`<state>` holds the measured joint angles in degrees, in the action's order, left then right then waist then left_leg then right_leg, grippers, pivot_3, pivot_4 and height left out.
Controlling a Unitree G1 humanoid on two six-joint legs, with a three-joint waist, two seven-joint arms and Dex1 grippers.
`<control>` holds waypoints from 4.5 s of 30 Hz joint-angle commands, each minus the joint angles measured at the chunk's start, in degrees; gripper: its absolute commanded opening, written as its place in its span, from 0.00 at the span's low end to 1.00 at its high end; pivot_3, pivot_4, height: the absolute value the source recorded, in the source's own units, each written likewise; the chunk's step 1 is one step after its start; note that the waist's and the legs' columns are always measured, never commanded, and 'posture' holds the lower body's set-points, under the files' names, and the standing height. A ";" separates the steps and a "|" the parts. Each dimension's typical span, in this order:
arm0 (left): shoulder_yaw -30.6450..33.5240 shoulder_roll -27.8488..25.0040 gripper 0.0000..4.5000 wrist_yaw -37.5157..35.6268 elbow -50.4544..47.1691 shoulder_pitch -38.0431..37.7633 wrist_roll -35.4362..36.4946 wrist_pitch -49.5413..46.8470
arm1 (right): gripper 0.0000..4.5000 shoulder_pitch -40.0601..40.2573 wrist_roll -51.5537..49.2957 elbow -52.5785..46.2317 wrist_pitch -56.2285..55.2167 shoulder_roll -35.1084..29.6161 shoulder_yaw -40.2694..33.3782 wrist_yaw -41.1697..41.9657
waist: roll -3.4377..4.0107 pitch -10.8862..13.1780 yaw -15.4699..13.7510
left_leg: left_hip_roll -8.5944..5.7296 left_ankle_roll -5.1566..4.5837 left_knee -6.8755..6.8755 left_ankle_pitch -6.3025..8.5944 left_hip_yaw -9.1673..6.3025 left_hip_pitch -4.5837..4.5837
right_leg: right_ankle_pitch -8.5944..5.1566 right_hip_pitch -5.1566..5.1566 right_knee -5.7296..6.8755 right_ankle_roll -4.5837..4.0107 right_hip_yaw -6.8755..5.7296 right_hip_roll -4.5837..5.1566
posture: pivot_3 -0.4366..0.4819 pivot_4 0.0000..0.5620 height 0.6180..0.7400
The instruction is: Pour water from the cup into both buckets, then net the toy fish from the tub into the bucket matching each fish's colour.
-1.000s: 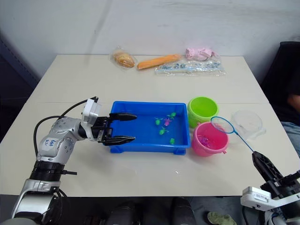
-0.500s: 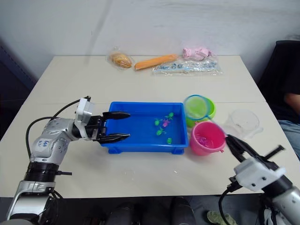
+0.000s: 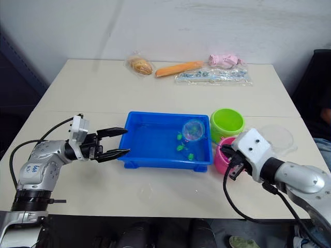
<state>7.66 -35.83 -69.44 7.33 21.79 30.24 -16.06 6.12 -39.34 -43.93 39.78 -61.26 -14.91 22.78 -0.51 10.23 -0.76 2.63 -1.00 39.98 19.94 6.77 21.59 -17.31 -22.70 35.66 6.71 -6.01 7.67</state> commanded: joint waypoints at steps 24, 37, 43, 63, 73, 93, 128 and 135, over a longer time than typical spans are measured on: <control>1.39 1.96 0.98 2.72 -4.78 -1.95 1.07 0.95 | 0.00 -43.98 18.09 -4.01 34.54 -8.04 39.11 1.56 | 0.01 -0.01 0.96 | 0.04 0.10 -0.01 0.08 0.10 0.28 | 0.01 -0.36 -0.04 0.02 -0.01 0.05 | 0.48 0.27 1.00; 1.74 1.61 0.98 2.36 -4.97 -2.53 1.32 0.70 | 0.00 -50.95 34.11 1.18 24.44 -8.14 53.35 5.42 | 0.02 -0.01 0.97 | 0.00 0.10 0.08 0.04 0.22 0.76 | 0.04 -0.90 0.18 0.03 0.00 0.01 | 0.48 0.27 1.00; 1.81 1.40 0.98 2.12 -4.90 -2.44 1.31 0.66 | 0.00 -51.12 36.98 2.24 22.21 -6.90 54.88 9.40 | 0.02 -0.01 1.01 | 0.01 0.11 0.07 0.05 0.24 0.77 | 0.04 -0.91 0.19 0.04 -0.01 -0.01 | 0.48 0.27 1.00; 1.98 1.65 0.98 2.44 -5.78 -3.15 1.48 0.50 | 0.00 -45.11 28.26 0.21 33.32 -0.49 41.96 18.62 | 0.02 -0.01 1.01 | 0.02 0.11 0.07 0.05 0.20 0.79 | 0.04 -0.90 0.21 0.04 -0.03 -0.03 | 0.48 0.27 1.00; 2.41 1.40 0.98 2.87 -6.42 -3.99 1.55 0.52 | 0.00 -42.48 25.99 1.24 37.64 5.23 38.64 16.31 | 0.02 -0.01 1.03 | 0.03 0.11 0.07 0.05 0.21 0.79 | 0.04 -0.90 0.23 0.04 -0.04 -0.05 | 0.48 0.27 1.00; 2.57 1.04 0.98 3.00 -6.68 -4.49 1.67 0.39 | 0.00 -41.40 25.44 7.26 37.03 15.57 35.64 11.35 | 0.02 -0.01 1.03 | 0.01 0.11 0.06 0.05 0.22 0.79 | 0.04 -0.90 0.25 0.04 -0.04 -0.09 | 0.48 0.27 1.00; 2.80 0.50 0.98 2.91 -7.50 -5.18 1.87 0.12 | 0.00 -41.16 16.39 6.48 35.80 12.40 29.84 17.71 | 0.02 -0.01 1.02 | 0.02 0.11 0.04 0.05 0.21 0.79 | 0.04 -0.90 0.24 0.05 -0.04 -0.08 | 0.48 0.27 1.00; 2.80 0.58 0.98 3.07 -7.84 -5.46 1.93 0.24 | 0.00 -41.44 17.82 9.19 33.85 13.24 32.46 16.49 | 0.02 -0.01 1.03 | 0.02 0.11 0.04 0.05 0.22 0.79 | 0.04 -0.90 0.24 0.05 -0.04 -0.08 | 0.48 0.27 1.00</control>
<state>9.02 -34.62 -66.27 2.16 16.88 30.59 -16.17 -34.92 -22.36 -35.59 75.36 -48.83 16.43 40.24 -0.50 10.22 0.26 2.64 -0.89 40.02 19.99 6.99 22.38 -17.27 -23.60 35.89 6.76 -6.05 7.58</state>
